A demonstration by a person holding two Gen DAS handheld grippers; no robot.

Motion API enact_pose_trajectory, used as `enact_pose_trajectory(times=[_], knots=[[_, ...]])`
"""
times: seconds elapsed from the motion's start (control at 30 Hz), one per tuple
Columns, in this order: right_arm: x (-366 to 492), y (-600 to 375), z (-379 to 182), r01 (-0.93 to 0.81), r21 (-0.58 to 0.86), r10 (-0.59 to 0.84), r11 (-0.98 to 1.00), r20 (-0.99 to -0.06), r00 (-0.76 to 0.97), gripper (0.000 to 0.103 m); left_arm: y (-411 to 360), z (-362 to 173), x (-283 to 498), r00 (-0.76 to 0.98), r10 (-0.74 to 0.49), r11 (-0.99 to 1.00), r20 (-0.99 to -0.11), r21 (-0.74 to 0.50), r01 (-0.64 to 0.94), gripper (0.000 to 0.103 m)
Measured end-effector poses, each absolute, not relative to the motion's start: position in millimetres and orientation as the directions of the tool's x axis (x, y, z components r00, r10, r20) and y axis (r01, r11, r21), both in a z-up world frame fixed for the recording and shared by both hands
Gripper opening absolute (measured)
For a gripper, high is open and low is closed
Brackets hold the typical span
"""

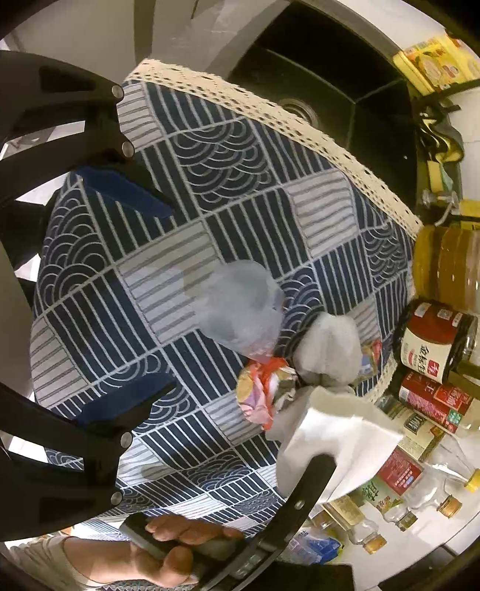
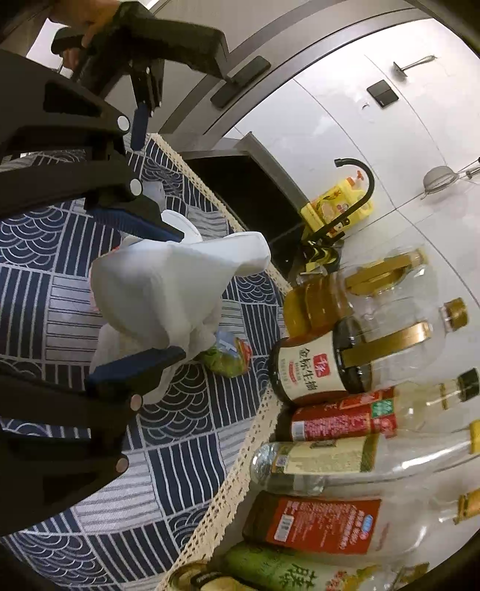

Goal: Collect trash
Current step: 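Grasp a clear plastic bag with the left gripper while the right gripper holds the tissue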

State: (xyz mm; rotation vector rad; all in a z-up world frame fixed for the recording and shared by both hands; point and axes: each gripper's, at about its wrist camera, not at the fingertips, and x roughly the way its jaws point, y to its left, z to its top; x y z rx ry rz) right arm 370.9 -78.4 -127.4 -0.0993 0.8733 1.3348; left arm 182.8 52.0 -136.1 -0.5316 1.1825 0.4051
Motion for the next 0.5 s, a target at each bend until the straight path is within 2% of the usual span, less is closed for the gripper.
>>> enact_pose_trajectory(times=[0.27,0.5], knots=[[368.2,-119.6,-112.2,-0.852,0.407,0.801,0.329,-0.598,0.023,0.058,63.2,-140.2,207.7,0.323,0.028,0.843,-0.946,-0.151,-0.516,0.084],[361.4,-161.5,-123.5,-0.807,0.414,0.777,0.42,-0.624,0.084,0.058,66.0,-149.7,233.7,0.295,0.022,0.878,-0.955,-0.122,-0.463,0.084]])
